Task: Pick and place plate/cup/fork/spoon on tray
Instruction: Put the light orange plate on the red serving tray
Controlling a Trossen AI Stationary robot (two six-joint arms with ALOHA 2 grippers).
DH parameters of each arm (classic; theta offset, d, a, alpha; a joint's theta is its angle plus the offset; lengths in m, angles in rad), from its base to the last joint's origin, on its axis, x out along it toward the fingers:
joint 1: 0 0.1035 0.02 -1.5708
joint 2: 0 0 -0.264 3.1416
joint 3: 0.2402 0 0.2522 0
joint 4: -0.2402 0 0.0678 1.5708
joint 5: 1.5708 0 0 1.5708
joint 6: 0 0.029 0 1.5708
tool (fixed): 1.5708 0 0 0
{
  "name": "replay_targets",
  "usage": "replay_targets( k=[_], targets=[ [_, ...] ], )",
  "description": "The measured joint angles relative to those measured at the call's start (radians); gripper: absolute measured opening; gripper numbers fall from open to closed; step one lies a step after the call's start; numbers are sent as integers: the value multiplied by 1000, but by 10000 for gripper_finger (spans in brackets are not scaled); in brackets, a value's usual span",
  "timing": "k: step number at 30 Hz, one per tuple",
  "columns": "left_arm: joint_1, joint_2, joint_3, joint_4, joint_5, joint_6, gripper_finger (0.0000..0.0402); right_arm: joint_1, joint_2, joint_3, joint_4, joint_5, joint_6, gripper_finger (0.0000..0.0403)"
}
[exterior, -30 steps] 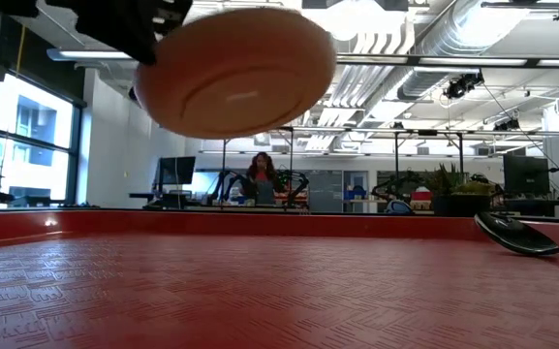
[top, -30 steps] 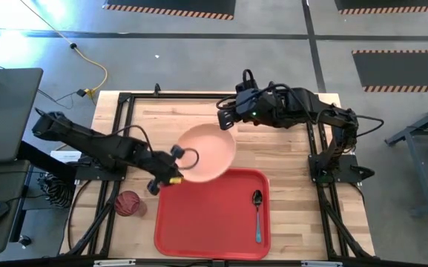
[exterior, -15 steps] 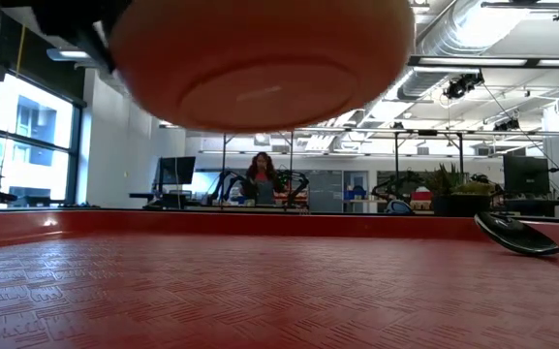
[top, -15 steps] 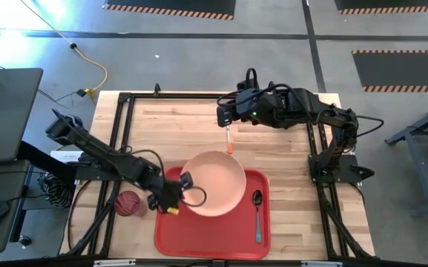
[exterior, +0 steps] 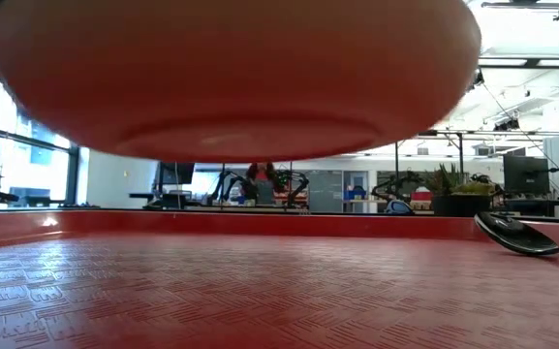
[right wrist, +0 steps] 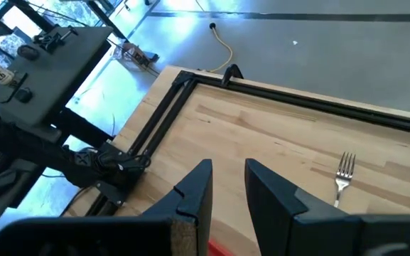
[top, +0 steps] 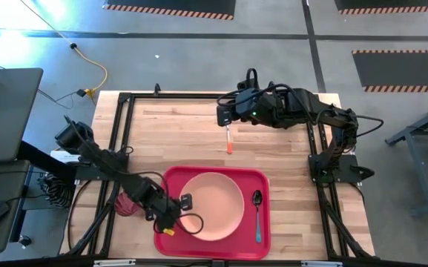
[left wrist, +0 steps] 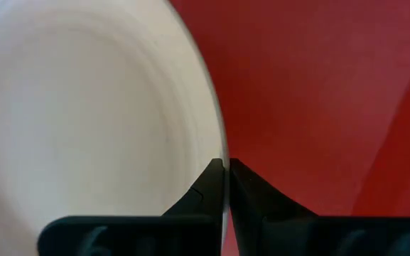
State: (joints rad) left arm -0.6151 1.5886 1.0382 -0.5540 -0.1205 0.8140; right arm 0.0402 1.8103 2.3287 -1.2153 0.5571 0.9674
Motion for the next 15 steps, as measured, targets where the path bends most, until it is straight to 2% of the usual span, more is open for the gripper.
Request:
replay_targets(
  k=[15],
  targets=[
    [-31,111,0,33,-17,90,1,34,0,-3,-3,30,23,76]
  ],
)
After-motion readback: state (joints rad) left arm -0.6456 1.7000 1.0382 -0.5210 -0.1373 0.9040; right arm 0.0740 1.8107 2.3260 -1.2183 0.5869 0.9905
